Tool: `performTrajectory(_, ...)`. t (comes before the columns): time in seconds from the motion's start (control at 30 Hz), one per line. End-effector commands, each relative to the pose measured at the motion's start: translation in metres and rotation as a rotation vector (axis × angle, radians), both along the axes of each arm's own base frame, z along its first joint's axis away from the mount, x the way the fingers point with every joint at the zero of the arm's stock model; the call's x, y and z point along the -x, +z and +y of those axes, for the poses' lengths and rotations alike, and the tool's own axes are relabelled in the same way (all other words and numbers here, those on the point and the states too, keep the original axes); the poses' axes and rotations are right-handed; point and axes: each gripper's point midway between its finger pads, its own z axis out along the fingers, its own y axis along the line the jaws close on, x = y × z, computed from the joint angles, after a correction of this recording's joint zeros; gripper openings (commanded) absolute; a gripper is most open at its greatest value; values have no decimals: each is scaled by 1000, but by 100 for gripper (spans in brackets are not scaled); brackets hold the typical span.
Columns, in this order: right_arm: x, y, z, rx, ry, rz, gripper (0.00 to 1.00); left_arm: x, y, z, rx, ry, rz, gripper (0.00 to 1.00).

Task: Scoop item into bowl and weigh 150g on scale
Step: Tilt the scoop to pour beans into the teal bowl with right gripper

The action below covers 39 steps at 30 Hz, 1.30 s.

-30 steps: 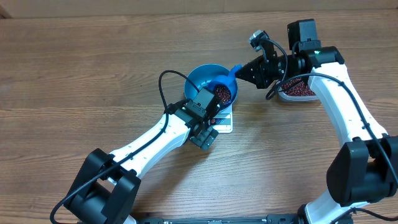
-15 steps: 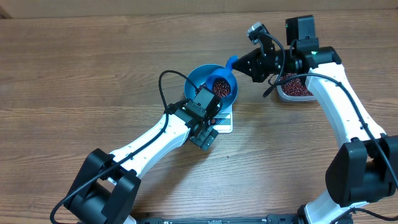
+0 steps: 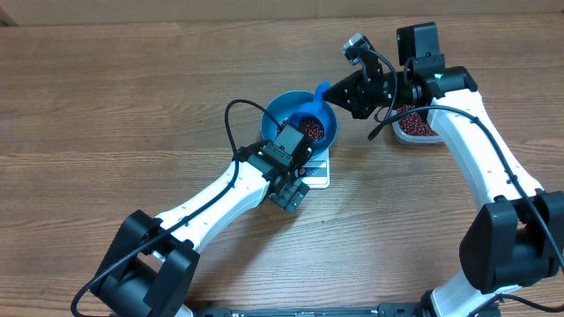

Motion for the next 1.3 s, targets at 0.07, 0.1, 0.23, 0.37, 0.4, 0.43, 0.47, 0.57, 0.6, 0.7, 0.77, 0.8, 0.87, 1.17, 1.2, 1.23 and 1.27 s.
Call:
performTrajectory(0.07,-3,9,10,9,14,-48,4,1,-3,0,-16,-23,-1,100)
performTrajectory(0.1,-3,10,13,6,19,-58,4,1,-3,0,-16,-23,-1,100)
performTrajectory(0.23,-5,9,19,31,19,-82,4,1,-3,0,-16,-23,-1,100)
performTrajectory(0.37,-9,4,20,70,3,-97,4,1,-3,0,-16,-23,-1,99)
performTrajectory(0.4,-8,4,22,68,6,-100,4,1,-3,0,-16,-23,-1,99)
performTrajectory(0.43,-8,4,24,69,9,-100,4,1,-3,0,-16,-23,-1,99)
performTrajectory(0.47,-7,4,25,69,13,-100,4,1,-3,0,-16,-23,-1,99)
performTrajectory(0.57,-6,1,31,69,26,-97,4,1,-3,0,-16,-23,-1,100)
performTrajectory(0.6,-5,1,31,69,27,-97,4,1,-3,0,-16,-23,-1,100)
performTrajectory(0.7,-5,-3,32,73,29,-88,4,1,-3,0,-16,-23,-1,99)
performTrajectory(0.77,-7,-5,31,83,21,-89,15,1,-3,0,-16,-23,0,100)
performTrajectory(0.8,-8,-6,30,89,16,-90,17,1,-3,0,-16,-23,0,100)
performTrajectory(0.87,-8,-6,30,93,14,-90,24,1,-3,0,-16,-23,0,100)
performTrajectory(1.17,-8,-14,23,136,-11,-69,57,1,-3,0,-16,-23,0,100)
performTrajectory(1.2,-9,-14,23,140,-14,-70,61,1,-3,0,-16,-23,0,100)
performTrajectory(1.23,-10,-15,22,146,-19,-73,62,1,-3,0,-16,-23,0,100)
performTrajectory(1.27,-11,-16,21,155,-26,-76,64,1,-3,0,-16,-23,0,99)
